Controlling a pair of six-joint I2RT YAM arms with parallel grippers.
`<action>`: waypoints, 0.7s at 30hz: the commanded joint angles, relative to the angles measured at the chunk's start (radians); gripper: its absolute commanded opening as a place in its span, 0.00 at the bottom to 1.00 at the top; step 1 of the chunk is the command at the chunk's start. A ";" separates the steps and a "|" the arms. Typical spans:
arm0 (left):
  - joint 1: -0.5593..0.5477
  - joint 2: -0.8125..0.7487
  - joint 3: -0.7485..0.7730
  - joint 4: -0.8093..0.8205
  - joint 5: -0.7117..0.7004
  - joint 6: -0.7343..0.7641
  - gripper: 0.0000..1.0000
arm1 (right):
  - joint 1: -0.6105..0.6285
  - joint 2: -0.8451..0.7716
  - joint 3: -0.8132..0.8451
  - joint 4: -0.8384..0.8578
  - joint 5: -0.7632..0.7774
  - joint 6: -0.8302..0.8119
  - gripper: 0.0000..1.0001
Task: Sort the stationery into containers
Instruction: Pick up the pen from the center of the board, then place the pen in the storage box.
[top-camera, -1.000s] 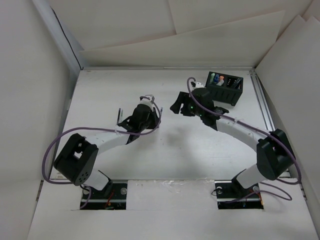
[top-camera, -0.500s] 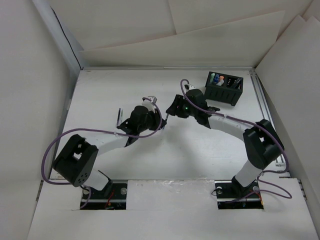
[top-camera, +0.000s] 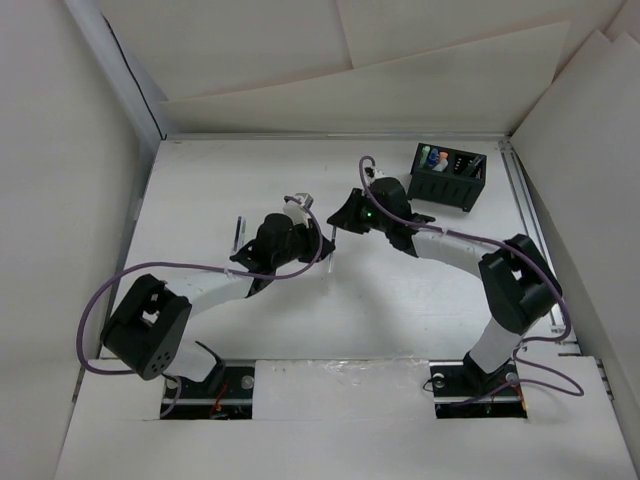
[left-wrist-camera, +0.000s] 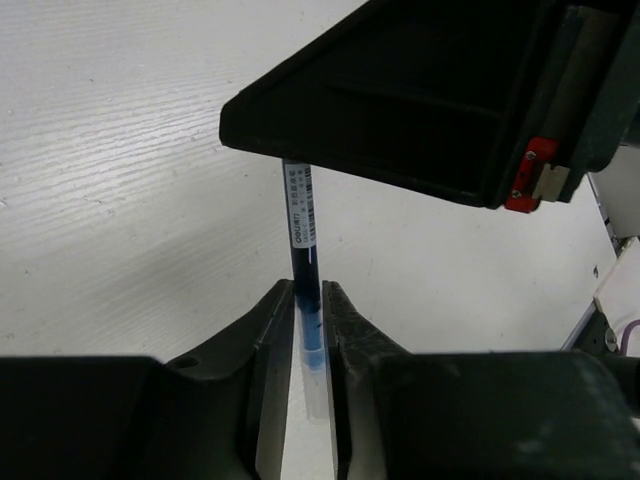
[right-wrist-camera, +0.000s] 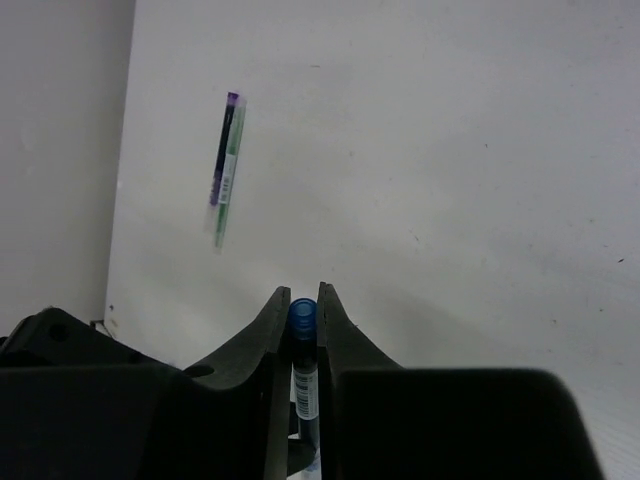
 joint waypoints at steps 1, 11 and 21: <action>0.002 -0.040 -0.012 0.075 0.060 0.004 0.15 | -0.002 -0.004 -0.007 0.078 0.012 0.002 0.06; 0.002 -0.127 -0.022 0.095 0.048 0.044 0.76 | -0.151 -0.127 -0.027 0.046 0.046 0.013 0.00; 0.002 -0.163 -0.053 0.104 -0.010 0.064 1.00 | -0.489 -0.264 0.229 -0.155 0.471 -0.077 0.00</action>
